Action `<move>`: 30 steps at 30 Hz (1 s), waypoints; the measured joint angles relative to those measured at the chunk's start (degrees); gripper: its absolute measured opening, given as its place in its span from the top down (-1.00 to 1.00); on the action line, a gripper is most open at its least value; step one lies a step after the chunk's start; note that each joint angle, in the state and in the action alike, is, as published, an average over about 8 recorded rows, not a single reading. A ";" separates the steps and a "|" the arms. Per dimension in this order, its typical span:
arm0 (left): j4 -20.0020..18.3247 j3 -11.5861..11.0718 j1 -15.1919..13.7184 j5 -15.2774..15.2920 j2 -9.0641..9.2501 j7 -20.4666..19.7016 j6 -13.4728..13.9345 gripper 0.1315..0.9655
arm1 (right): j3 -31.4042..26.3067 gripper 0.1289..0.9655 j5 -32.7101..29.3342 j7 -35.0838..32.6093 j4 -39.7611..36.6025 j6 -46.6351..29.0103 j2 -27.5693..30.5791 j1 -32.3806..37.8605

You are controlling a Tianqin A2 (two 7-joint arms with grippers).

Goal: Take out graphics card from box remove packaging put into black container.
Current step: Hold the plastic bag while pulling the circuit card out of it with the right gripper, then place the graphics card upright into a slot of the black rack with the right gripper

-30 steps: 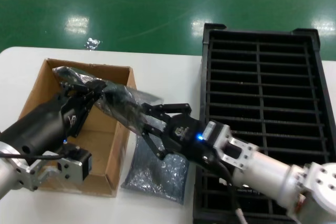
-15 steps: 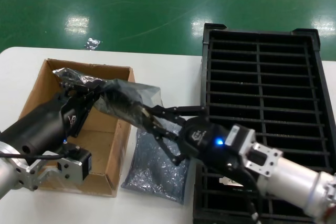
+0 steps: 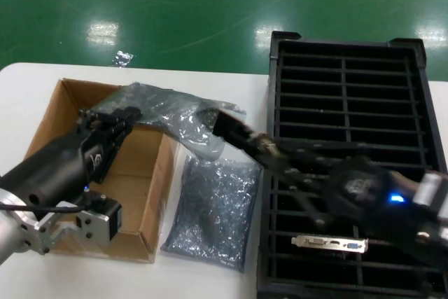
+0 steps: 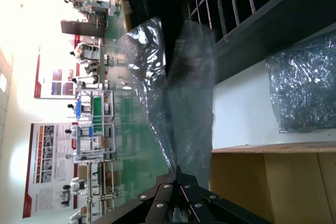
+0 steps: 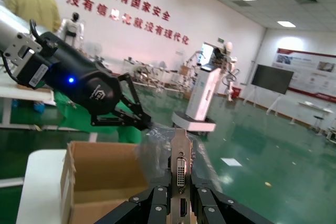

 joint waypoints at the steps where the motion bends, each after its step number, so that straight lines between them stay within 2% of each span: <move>1: 0.00 0.00 0.00 0.00 0.00 0.00 0.00 0.98 | 1.25 0.85 0.59 0.54 1.24 -0.10 1.44 -1.16; 8: 0.00 0.00 0.00 0.00 0.00 0.00 0.00 0.98 | 10.88 0.85 3.84 3.43 8.12 -0.71 11.04 -10.88; 13: 0.00 0.00 0.00 0.00 0.00 0.00 0.00 0.98 | 15.72 0.85 4.35 4.89 10.60 0.43 14.70 -17.06; 19: 0.00 0.00 0.00 0.00 0.00 0.00 0.00 0.98 | 16.97 0.85 4.19 5.65 11.27 1.91 15.13 -19.12; 30: 0.00 0.00 0.00 0.00 0.00 0.00 0.00 0.98 | 15.84 0.85 2.94 6.31 11.94 2.69 15.07 -18.10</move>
